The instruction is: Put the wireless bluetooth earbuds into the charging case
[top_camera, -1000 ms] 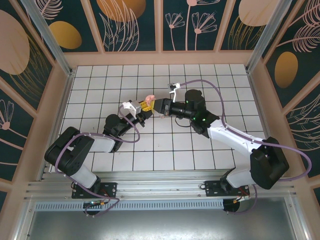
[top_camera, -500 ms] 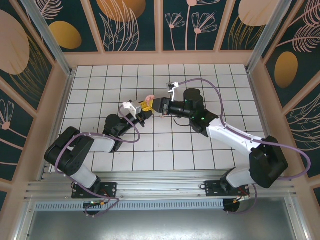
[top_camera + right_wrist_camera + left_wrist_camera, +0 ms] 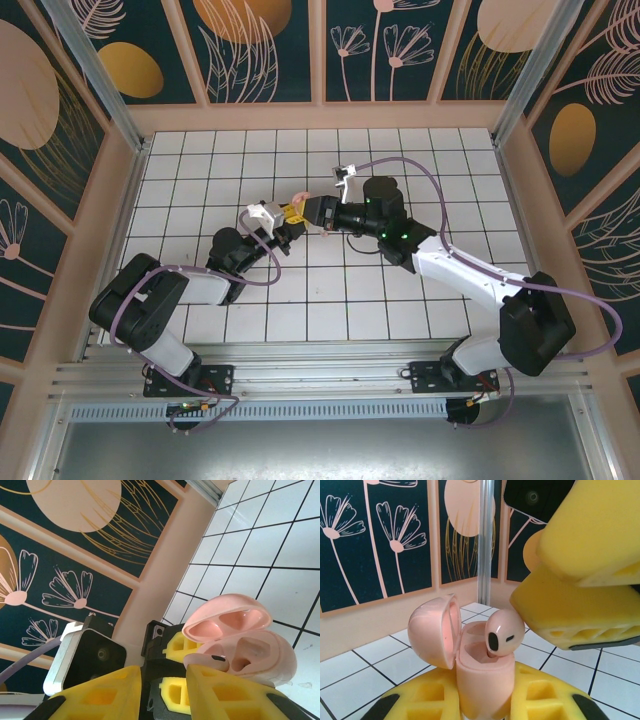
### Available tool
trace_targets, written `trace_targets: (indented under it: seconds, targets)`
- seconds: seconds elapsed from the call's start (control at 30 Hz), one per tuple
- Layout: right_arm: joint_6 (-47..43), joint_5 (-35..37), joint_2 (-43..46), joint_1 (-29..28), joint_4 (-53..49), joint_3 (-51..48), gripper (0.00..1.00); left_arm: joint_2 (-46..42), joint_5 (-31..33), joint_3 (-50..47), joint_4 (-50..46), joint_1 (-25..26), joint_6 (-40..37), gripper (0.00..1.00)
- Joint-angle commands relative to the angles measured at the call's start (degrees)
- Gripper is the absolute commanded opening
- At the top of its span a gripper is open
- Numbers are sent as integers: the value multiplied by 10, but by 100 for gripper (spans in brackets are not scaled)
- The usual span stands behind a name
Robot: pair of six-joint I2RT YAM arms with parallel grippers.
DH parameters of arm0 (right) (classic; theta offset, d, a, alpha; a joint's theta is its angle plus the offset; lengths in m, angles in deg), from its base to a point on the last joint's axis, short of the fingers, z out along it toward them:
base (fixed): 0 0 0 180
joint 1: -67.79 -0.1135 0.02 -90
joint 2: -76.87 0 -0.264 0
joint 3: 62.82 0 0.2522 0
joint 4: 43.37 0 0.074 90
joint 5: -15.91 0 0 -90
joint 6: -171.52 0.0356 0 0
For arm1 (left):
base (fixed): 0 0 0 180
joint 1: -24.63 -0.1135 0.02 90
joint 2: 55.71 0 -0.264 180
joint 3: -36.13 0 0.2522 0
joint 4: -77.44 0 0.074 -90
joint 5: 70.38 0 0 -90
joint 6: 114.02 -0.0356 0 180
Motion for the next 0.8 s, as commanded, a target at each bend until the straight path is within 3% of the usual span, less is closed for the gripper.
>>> trace_targets:
  seconds: [0.0, 0.57, 0.77]
  targets:
    - [-11, 32, -5, 1, -10, 21, 32, -17, -18, 12, 31, 4, -3, 7]
    - [3, 61, -16, 1, -31, 28, 32, -23, -24, 11, 28, 5, -5, 7]
    - [-12, 41, 4, 1, -7, 24, 33, -22, -17, 9, 27, 5, -5, 7]
